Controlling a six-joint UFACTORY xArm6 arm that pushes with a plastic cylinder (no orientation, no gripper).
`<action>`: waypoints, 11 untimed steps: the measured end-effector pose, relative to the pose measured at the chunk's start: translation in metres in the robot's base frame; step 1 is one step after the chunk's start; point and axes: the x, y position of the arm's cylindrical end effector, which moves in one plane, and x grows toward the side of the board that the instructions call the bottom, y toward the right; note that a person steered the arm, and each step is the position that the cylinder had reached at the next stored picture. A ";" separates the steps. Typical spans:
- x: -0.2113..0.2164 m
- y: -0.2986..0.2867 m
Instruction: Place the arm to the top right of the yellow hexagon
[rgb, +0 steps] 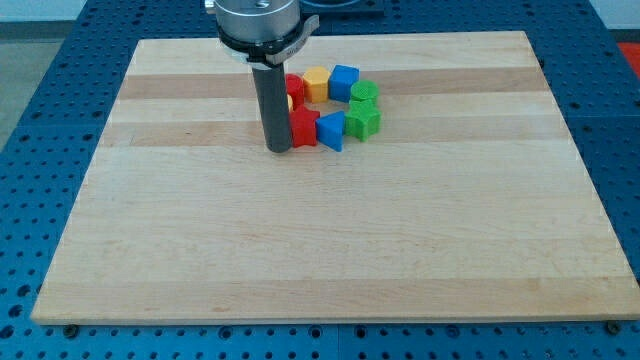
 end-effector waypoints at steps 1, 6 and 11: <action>0.000 -0.002; -0.126 -0.067; -0.156 0.063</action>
